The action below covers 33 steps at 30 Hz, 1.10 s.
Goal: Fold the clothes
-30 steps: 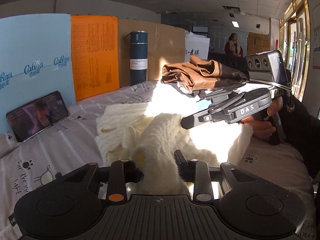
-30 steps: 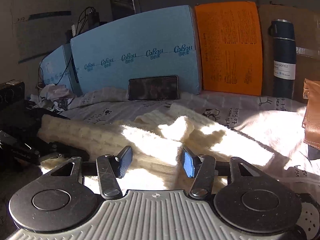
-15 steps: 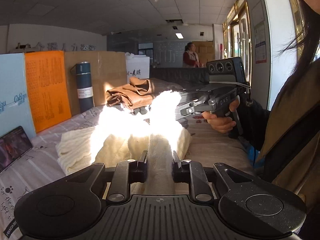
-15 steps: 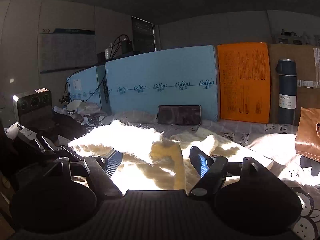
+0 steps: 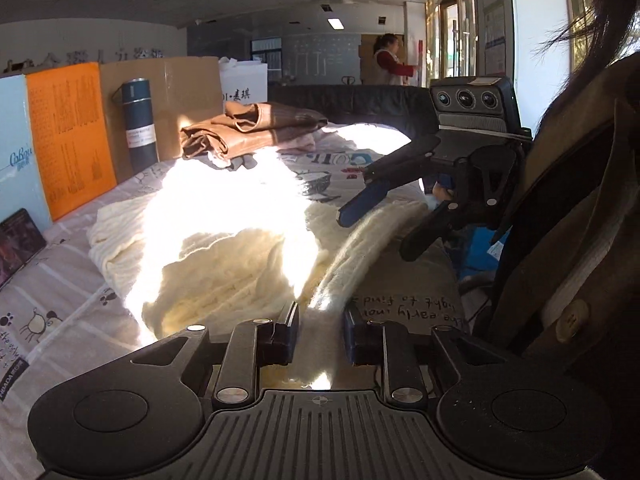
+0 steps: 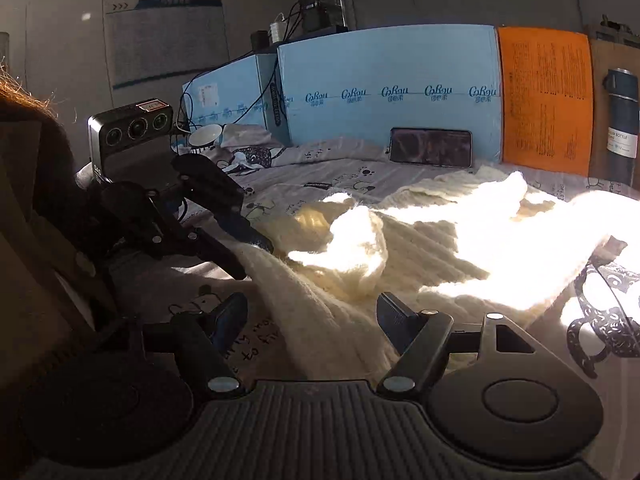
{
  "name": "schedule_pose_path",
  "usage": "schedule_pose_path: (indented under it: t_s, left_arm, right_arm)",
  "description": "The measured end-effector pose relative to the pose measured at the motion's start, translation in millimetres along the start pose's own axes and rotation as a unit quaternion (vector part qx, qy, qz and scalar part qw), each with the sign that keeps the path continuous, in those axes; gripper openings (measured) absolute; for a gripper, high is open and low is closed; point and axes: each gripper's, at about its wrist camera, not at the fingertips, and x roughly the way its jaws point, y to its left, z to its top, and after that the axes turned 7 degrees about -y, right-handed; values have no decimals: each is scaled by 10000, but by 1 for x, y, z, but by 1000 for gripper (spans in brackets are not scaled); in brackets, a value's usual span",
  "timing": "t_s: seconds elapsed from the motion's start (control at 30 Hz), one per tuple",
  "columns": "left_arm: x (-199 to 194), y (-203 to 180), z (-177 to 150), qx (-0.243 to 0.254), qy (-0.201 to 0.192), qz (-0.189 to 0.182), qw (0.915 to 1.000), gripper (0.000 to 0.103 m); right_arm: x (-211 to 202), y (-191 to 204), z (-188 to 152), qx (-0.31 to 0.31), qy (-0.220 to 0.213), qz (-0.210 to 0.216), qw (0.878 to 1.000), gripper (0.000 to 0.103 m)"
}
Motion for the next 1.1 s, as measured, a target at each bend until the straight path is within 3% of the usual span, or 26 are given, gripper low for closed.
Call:
schedule_pose_path:
  t_s: [0.07, 0.23, 0.33, 0.4, 0.47, 0.53, 0.63, 0.7, 0.77, 0.8, 0.83, 0.93, 0.97, 1.1]
  left_arm:
    - [-6, -3, 2, -16, -79, -93, 9999, 40]
    - [-21, 1, 18, -173, -825, 138, 9963, 92]
    - [-9, 6, 26, 101, -669, 842, 9941, 100]
    - [8, 8, 28, 468, -294, 1156, 9918, 100]
    - [31, 9, 30, 961, 133, 1495, 9840, 100]
    - [53, 9, 29, 1365, 514, 1625, 9759, 100]
    - [76, 12, 29, 1432, 810, 1311, 9776, 100]
    - [82, 18, 27, 1149, 840, 1318, 9810, 99]
    - [81, 23, 26, 870, 771, 1453, 9825, 85]
    - [79, 24, 25, 795, 735, 1528, 9823, 60]
    - [77, 24, 23, 685, 678, 1647, 9816, 28]
    - [61, 23, 21, 418, 349, 2106, 9761, 15]
    - [52, 23, 21, 333, 204, 2320, 9719, 15]
    - [11, 24, 19, -60, -241, 3233, 9460, 15]
  right_arm:
    - [0, 2, -8, 292, 84, 85, 9995, 74]
    - [-9, 8, -9, 447, 7, 131, 9989, 74]
    - [-21, 9, 1, 145, -265, -95, 9995, 76]
    - [-26, -1, 9, 143, -490, -392, 9979, 83]
    - [-28, -14, 17, 229, -682, -740, 9947, 87]
    - [-26, -30, 23, 459, -789, -1081, 9899, 88]
    - [-18, -56, 31, 920, -878, -1582, 9792, 90]
    - [-12, -70, 34, 1231, -934, -1812, 9712, 91]
    - [-5, -82, 35, 1525, -982, -1973, 9634, 91]
    - [-2, -86, 36, 1606, -997, -2027, 9608, 91]
    - [1, -87, 38, 1651, -1035, -2092, 9583, 91]
    - [12, -91, 45, 1793, -1150, -2282, 9500, 91]
    - [15, -93, 49, 1861, -1195, -2341, 9467, 92]
    - [31, -105, 68, 2087, -1186, -2304, 9430, 92]
